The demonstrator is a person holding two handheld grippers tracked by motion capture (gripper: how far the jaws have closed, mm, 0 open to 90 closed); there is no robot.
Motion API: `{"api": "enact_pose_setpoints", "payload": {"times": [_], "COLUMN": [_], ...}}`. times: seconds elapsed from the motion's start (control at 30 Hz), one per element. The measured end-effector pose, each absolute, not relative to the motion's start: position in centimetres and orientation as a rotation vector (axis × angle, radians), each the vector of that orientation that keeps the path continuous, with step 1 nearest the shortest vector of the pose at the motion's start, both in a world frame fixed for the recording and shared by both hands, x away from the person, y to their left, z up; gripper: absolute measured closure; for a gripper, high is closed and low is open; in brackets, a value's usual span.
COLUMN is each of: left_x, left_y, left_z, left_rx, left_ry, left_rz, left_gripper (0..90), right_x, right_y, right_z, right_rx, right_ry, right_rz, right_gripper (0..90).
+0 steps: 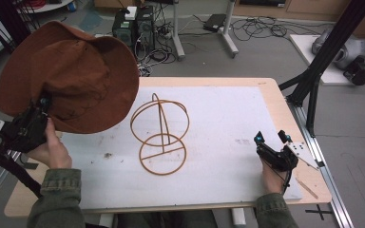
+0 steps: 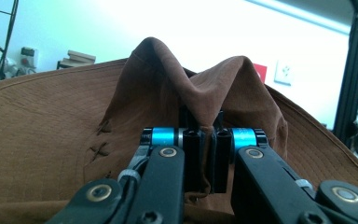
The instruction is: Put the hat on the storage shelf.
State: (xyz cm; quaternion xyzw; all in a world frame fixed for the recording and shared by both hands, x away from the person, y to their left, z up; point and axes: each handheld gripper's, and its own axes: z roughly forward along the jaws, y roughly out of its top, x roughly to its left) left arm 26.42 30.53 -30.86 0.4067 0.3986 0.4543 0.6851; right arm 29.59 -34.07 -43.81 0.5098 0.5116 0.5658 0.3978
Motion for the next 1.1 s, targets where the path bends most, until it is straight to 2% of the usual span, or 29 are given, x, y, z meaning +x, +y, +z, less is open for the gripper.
{"api": "enact_pose_setpoints", "payload": {"times": [0.6,1.1], "left_x": [26.4,26.4], "left_y": [30.5,29.6], "left_z": [-29.9,-29.3], "left_rx": [0.908,0.928], "left_ry": [0.808,0.714], "left_rz": [0.931,0.779], "left_gripper": [87.0,87.0], "right_x": [29.6,29.6], "right_y": [-34.0,-34.0], "right_z": [-43.8,-43.8], "right_rx": [1.29,1.287], "right_ry": [1.298,1.3], "right_rz": [1.429,1.426], "right_gripper": [11.1,11.1]}}
